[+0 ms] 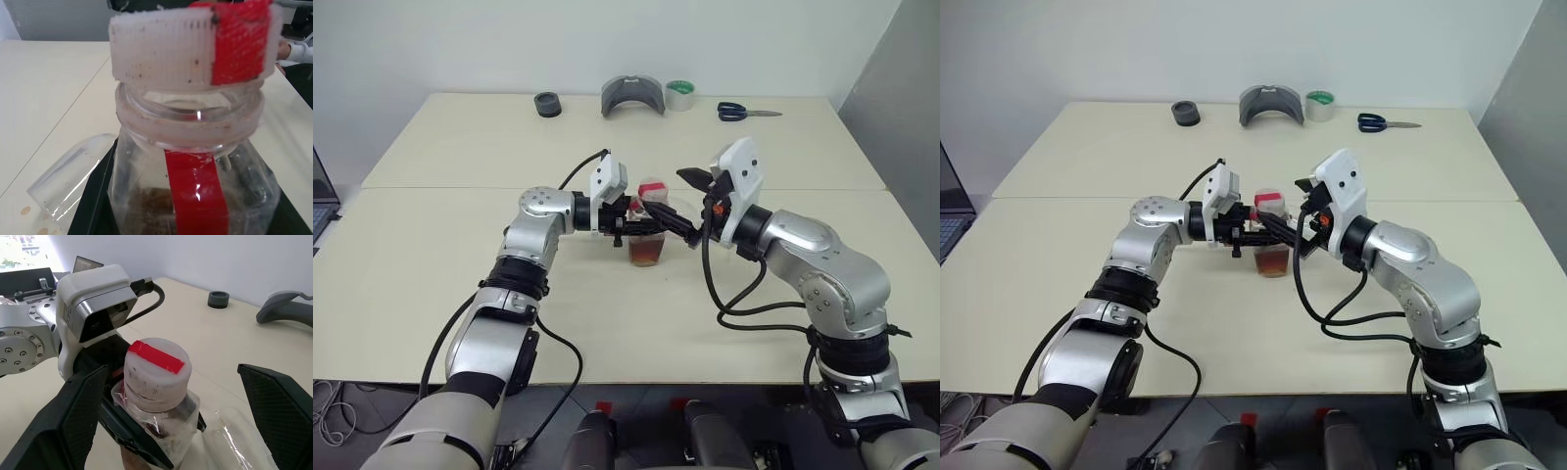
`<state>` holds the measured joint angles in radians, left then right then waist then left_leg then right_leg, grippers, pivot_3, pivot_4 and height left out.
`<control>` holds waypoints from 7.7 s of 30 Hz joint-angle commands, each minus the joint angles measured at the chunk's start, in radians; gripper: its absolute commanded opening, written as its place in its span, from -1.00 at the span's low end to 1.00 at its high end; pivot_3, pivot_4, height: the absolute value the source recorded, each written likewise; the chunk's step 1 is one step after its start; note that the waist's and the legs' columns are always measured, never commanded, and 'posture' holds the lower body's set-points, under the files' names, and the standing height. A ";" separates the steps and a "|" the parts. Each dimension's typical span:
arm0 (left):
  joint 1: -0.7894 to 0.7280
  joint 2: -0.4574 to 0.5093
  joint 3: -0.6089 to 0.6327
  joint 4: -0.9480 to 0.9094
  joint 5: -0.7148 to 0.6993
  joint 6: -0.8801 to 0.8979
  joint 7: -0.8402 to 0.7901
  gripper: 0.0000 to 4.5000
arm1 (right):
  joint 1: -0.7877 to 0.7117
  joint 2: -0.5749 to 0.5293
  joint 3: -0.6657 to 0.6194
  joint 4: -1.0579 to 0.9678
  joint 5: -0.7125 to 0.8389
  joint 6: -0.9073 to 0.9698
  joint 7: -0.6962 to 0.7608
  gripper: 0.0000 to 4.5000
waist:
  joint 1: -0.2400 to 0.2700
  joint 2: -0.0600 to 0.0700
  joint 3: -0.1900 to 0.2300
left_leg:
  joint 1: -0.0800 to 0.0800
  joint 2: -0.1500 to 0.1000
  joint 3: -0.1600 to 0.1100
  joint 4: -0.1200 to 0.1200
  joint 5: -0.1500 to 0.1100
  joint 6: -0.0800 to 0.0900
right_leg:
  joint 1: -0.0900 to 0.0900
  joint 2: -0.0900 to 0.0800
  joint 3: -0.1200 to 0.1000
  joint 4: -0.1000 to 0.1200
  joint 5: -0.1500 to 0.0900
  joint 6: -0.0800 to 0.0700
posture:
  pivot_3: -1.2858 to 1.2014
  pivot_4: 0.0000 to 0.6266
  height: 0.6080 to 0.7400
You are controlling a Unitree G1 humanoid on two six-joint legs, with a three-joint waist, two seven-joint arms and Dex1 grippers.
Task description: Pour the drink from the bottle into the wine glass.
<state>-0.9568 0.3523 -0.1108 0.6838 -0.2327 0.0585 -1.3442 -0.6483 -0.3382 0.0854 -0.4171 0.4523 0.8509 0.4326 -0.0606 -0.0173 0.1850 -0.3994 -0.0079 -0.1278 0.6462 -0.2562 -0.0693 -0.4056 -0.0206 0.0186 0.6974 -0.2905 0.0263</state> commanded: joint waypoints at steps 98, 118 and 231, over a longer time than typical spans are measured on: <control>0.155 0.118 0.236 -0.196 -0.040 0.071 0.495 -0.24 | 0.631 -0.169 -0.348 -0.069 -0.255 -0.156 -0.117 1.00 | 0.012 -0.003 -0.001 | 0.005 0.000 0.014 -0.001 0.000 0.000 | 0.001 0.000 0.015 0.001 0.001 0.001 | 0.03 -0.52 1.00; 0.055 0.185 0.328 0.144 0.000 -0.100 0.717 -0.24 | 0.304 -0.112 -0.027 -0.191 -0.031 -0.120 0.036 1.00 | 0.003 -0.003 -0.001 | 0.007 0.001 0.016 0.000 -0.001 0.001 | 0.000 0.002 0.017 0.000 0.001 0.003 | 0.03 -0.52 1.00; 0.629 0.044 0.040 -0.682 -0.007 0.066 0.558 1.00 | -0.091 -0.026 0.573 0.434 -1.032 0.051 -0.072 -0.23 | 0.003 -0.005 -0.003 | 0.008 0.001 0.018 -0.001 -0.001 0.001 | -0.001 0.000 0.019 0.000 0.002 0.003 | 0.03 -0.52 1.00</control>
<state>-0.3265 0.3976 -0.0744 0.0218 -0.2405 0.1416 -0.7949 -0.7096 -0.3710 0.6831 0.0199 -0.5703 0.9241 0.3449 -0.0572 -0.0226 0.1825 -0.3915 -0.0070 -0.1099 0.6450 -0.2569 -0.0685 -0.4063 -0.0202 0.0379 0.6977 -0.2888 0.0289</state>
